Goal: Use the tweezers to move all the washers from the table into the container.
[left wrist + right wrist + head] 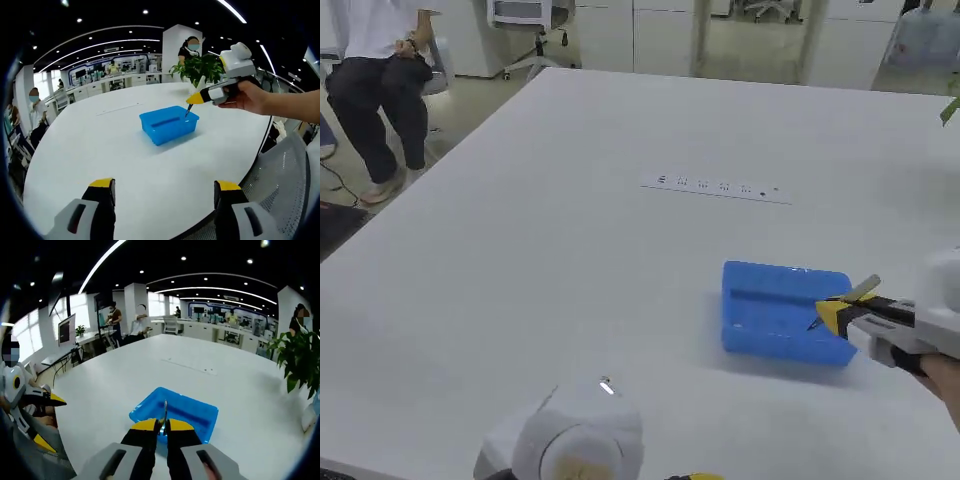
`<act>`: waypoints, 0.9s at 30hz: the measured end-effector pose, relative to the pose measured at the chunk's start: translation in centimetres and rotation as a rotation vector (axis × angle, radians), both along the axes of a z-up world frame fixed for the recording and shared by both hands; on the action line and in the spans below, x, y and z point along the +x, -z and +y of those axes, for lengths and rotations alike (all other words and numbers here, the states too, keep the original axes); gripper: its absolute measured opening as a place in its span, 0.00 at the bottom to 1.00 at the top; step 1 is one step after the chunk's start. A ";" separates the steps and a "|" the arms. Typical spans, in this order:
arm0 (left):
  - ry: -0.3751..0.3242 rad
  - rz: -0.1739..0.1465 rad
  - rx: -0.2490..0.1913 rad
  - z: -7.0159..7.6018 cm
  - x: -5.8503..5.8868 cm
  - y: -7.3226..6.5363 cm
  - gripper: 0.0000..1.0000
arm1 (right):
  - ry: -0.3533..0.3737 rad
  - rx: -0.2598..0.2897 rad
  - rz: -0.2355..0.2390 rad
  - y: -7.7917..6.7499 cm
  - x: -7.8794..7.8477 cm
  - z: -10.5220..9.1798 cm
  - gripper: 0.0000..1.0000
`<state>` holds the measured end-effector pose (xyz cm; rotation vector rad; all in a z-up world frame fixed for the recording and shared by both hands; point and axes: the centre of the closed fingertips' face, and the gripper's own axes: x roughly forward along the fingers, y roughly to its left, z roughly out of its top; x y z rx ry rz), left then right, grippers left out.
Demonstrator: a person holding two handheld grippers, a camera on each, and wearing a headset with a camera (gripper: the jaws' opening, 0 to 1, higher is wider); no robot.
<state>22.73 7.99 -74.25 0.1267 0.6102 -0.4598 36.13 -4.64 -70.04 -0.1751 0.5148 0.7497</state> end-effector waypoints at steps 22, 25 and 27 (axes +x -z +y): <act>0.394 -0.137 0.115 -6.7 0.7 -5.0 0.29 | -0.458 -0.267 0.122 5.4 -11.9 2.7 0.03; 0.481 -0.156 0.118 -8.3 0.2 -5.7 0.22 | -0.527 -0.289 0.118 5.4 -12.8 3.2 0.03; 0.534 -0.149 0.116 -9.2 -0.1 -5.8 0.15 | -0.551 -0.304 0.116 5.6 -13.1 3.3 0.03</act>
